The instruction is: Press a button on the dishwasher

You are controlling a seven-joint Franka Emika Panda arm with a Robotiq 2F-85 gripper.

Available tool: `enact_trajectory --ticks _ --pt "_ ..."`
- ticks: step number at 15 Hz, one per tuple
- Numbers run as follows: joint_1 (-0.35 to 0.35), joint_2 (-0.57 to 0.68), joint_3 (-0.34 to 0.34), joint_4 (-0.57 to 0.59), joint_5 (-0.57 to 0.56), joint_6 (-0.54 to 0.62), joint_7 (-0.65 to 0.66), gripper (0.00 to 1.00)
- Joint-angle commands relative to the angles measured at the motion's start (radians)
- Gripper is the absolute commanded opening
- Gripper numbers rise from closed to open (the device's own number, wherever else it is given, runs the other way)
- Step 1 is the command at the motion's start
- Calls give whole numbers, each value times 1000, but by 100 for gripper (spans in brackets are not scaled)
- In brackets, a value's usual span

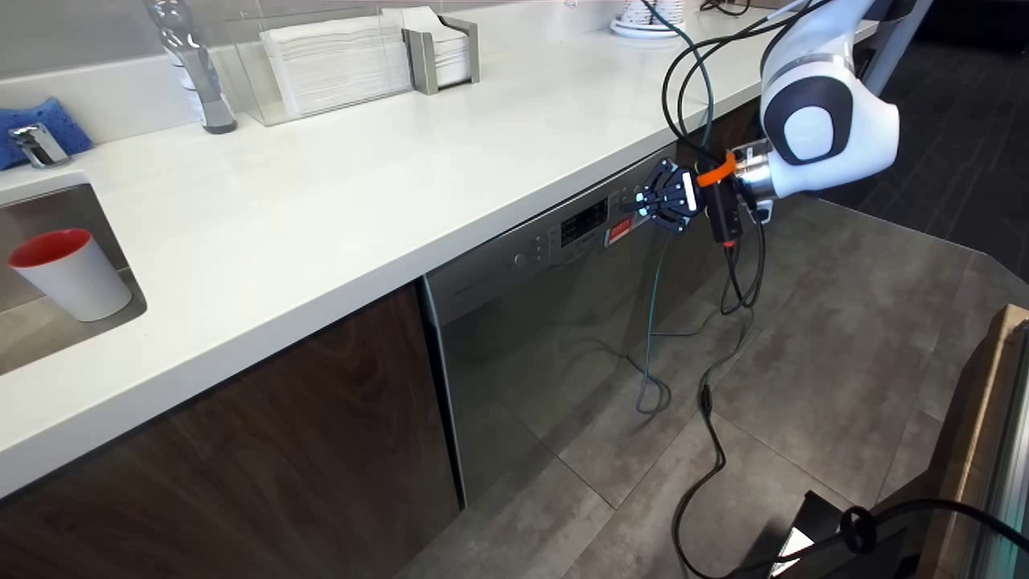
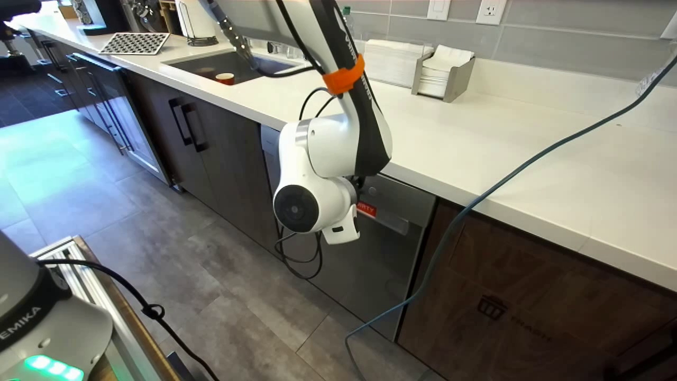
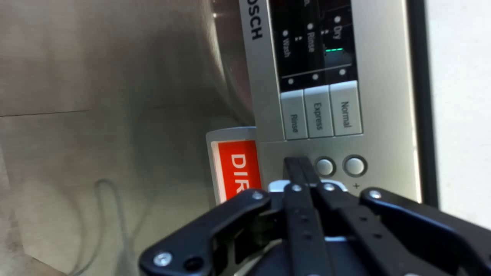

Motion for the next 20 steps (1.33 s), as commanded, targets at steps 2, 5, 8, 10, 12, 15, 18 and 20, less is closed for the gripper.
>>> enact_trajectory --ticks 2,5,8,10,12,15,18,20 --pt "44 31 -1 64 92 -35 8 0" --pt "51 30 -2 60 114 -33 9 0" --pt "55 29 -4 56 134 -33 10 0" --pt "59 27 -6 54 141 -33 8 0" --pt "61 25 -11 51 143 -36 2 0" --pt "62 22 -17 48 139 -37 -7 0" --pt "61 15 -27 40 128 -38 -18 0" --pt "68 12 -39 37 122 -19 -44 0"
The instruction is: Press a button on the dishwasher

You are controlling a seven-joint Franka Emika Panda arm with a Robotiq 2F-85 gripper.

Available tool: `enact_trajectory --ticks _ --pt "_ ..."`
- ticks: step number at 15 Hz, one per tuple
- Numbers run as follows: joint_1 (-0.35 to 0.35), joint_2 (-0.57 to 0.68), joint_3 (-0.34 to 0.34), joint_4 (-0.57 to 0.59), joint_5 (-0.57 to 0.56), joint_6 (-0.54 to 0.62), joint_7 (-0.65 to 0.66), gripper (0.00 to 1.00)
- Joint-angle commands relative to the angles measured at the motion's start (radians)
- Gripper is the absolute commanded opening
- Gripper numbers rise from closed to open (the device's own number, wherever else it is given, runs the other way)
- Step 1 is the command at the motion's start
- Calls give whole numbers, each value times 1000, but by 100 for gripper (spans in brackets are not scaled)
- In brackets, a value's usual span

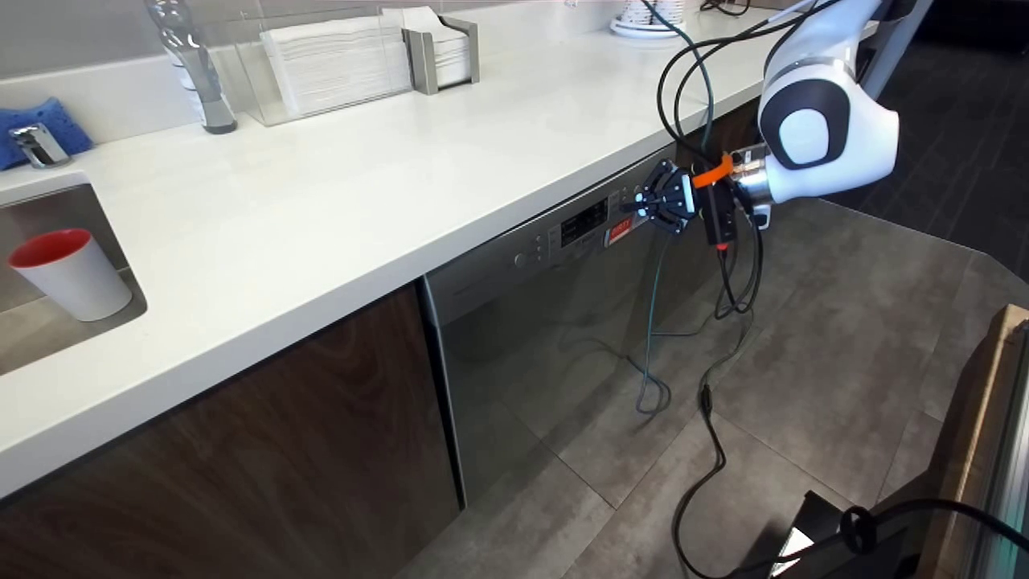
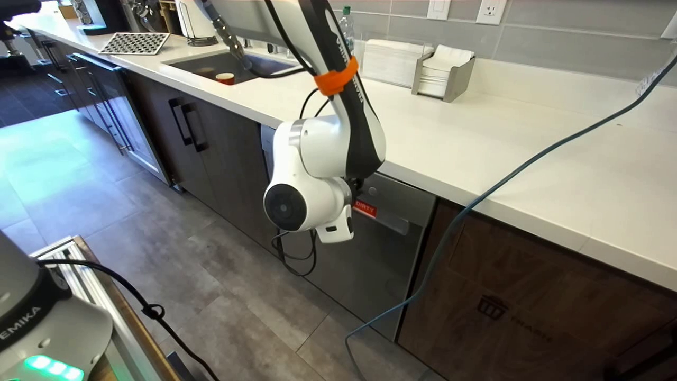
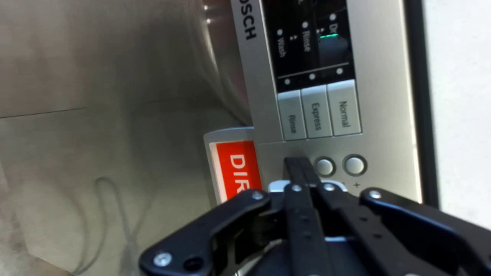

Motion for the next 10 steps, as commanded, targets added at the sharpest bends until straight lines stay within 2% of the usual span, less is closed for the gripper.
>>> enact_trajectory --ticks 1,4,5,6,10 --pt "37 12 -32 51 25 -10 -49 0" --pt "45 0 -51 37 2 5 -99 0" --pt "43 -3 -46 32 -29 5 -79 26" --pt "47 0 -53 35 -39 19 -91 27" --pt "59 -16 -74 27 -111 121 -90 52"
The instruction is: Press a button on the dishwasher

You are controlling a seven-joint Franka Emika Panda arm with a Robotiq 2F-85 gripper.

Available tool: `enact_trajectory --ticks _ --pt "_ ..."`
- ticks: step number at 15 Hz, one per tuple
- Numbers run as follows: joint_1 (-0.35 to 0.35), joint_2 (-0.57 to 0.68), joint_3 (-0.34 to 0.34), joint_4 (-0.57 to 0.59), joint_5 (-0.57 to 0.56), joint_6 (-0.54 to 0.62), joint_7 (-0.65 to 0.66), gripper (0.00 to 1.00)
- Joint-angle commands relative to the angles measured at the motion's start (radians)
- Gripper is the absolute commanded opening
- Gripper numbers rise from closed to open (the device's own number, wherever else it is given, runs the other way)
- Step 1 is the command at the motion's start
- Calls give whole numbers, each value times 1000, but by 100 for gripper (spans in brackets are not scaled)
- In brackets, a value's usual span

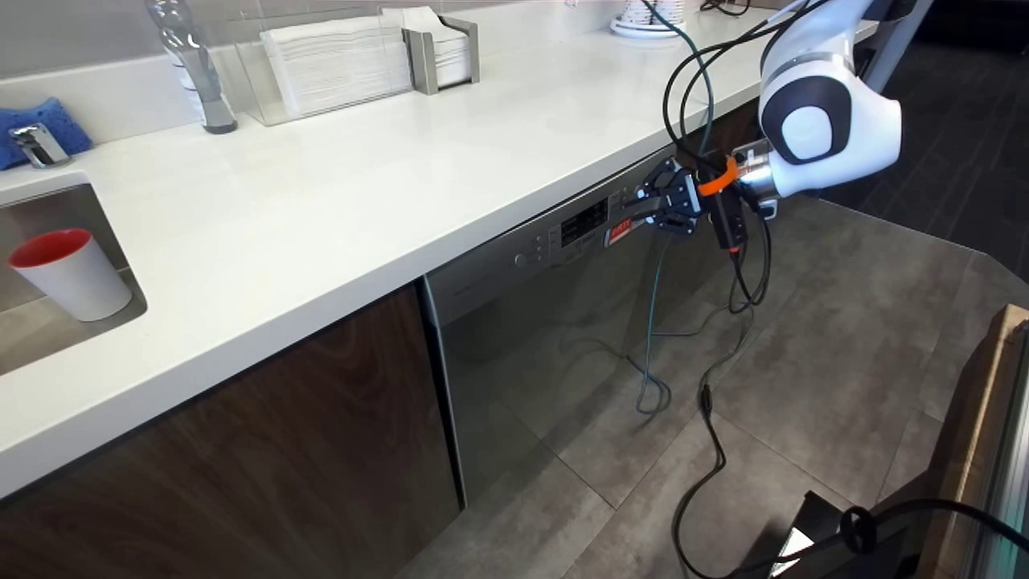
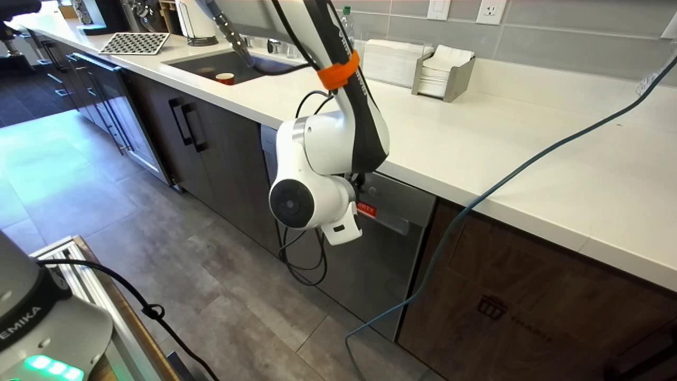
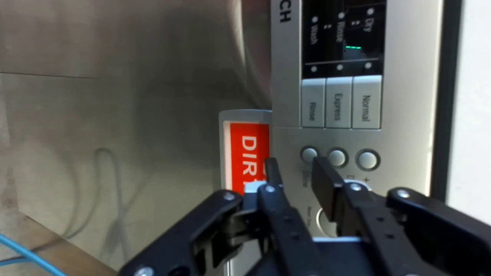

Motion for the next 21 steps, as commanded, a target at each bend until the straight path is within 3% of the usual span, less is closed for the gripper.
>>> enact_trajectory --ticks 1,6,7,14,15,16,17,21 --pt "29 -24 -39 13 -76 122 11 61" --pt "29 -67 -43 -10 -305 241 55 96" --pt "30 -76 -41 -17 -361 255 58 99" --pt "54 -218 -29 -126 -883 407 165 100" --pt "85 -247 -52 -155 -962 411 201 100" --pt "58 -273 -23 -171 -1042 421 228 100" --pt "105 -305 -62 -201 -1122 415 272 100" --pt "183 -419 -122 -288 -1432 424 459 100"
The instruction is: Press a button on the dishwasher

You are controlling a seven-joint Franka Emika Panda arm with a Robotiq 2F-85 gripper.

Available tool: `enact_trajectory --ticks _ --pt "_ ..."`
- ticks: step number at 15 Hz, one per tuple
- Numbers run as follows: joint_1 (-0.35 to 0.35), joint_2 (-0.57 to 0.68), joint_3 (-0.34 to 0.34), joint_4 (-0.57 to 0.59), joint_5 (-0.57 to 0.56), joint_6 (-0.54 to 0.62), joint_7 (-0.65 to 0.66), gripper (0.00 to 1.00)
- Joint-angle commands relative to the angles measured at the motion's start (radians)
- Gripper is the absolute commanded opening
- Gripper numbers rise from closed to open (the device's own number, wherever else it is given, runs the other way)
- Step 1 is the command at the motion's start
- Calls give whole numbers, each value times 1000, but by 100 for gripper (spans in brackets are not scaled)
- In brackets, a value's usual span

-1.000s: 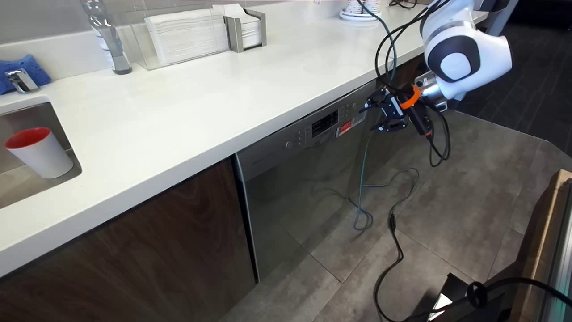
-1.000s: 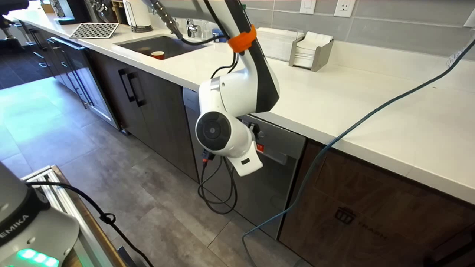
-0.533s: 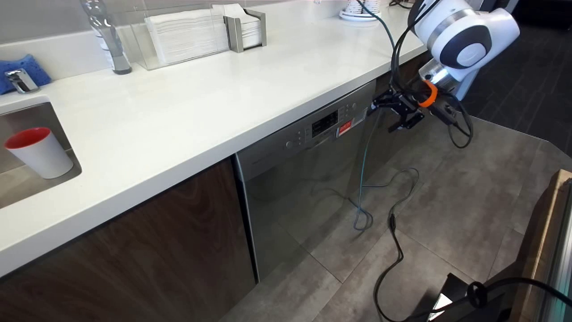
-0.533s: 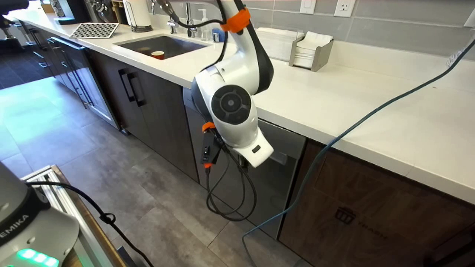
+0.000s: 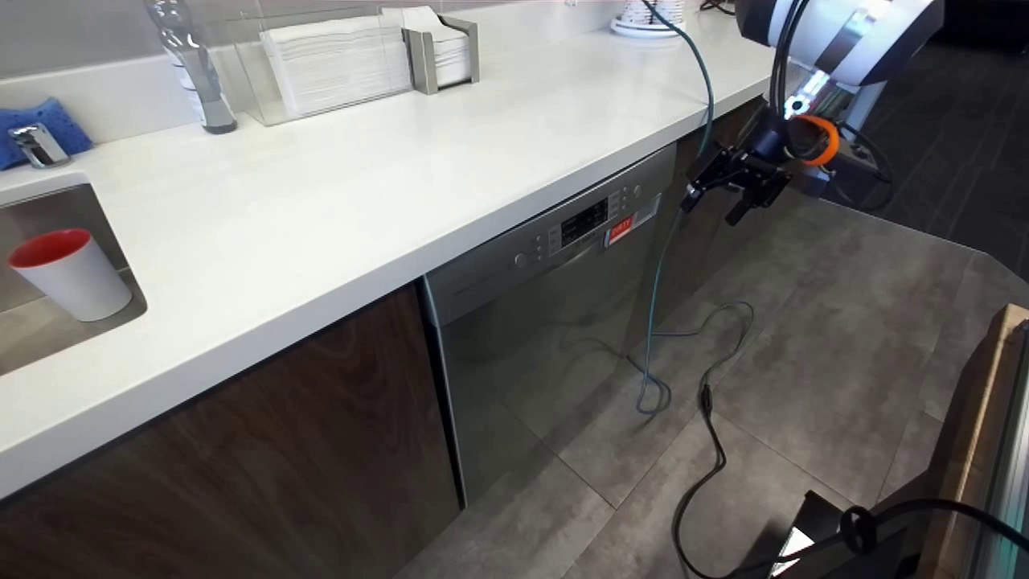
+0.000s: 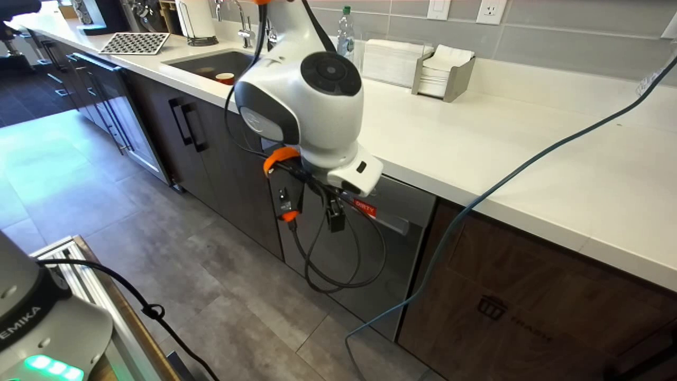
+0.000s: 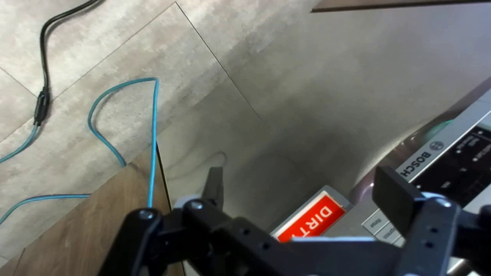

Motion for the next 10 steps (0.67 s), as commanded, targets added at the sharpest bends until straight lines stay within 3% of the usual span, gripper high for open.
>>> enact_trajectory --ticks 1,5,10 --pt "82 -147 -68 -114 -270 16 172 100" --pt "144 -236 -136 -167 -580 -5 359 100" --pt "160 -360 -172 -202 -956 -40 596 100"
